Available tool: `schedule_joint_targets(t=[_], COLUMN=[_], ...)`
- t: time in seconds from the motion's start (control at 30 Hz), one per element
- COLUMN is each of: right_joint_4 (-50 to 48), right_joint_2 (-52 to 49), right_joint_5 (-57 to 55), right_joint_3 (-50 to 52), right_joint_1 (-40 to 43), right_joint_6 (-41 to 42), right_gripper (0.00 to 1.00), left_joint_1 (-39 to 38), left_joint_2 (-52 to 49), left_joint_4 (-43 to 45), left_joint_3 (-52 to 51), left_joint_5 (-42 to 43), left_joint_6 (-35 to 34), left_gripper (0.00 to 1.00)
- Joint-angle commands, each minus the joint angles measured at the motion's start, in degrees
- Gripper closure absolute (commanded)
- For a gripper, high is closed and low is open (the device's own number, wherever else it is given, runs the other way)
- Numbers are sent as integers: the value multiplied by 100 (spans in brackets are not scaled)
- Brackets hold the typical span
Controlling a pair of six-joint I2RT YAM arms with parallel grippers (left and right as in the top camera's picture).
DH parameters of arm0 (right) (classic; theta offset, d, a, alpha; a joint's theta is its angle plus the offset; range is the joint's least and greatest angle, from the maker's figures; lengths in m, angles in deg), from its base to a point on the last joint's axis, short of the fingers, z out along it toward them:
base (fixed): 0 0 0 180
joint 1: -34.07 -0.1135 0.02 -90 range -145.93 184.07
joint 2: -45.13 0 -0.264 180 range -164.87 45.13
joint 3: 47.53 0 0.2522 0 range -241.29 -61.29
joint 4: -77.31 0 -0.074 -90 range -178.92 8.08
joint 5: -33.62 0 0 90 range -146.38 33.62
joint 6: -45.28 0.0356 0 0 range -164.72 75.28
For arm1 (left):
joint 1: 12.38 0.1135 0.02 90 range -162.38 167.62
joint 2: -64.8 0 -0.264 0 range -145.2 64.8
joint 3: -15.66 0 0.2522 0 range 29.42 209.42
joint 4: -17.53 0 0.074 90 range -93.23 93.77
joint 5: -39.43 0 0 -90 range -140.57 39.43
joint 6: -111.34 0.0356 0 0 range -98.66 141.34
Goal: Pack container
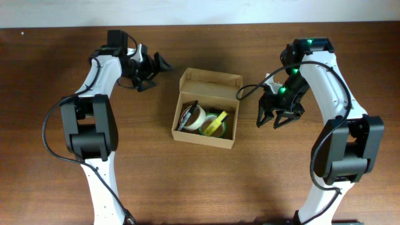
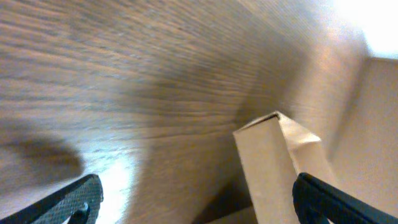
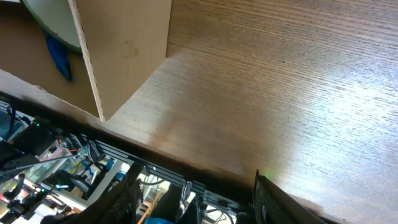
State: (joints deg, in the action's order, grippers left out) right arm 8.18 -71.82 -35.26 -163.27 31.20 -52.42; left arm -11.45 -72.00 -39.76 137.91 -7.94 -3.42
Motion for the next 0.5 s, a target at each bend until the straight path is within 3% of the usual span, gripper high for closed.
schedule_joint_targets(t=[0.0,0.23,0.47], right_joint_4=[26,26,26], right_joint_2=[227,227,227], right_joint_5=[79,79,79], right_joint_3=[13,13,13], right_joint_1=[33,33,33], right_joint_6=[-17,68,109], right_gripper=[41,40,40], left_joint_1=[37,-9,-94], left_joint_2=[-483,-964,-1054], left_joint_4=[166,680,1410], left_joint_3=[-2,-2,-2], left_joint_5=[1259,2581,3348], left_joint_6=[-160,-308,-728], left_gripper=[2,2,2])
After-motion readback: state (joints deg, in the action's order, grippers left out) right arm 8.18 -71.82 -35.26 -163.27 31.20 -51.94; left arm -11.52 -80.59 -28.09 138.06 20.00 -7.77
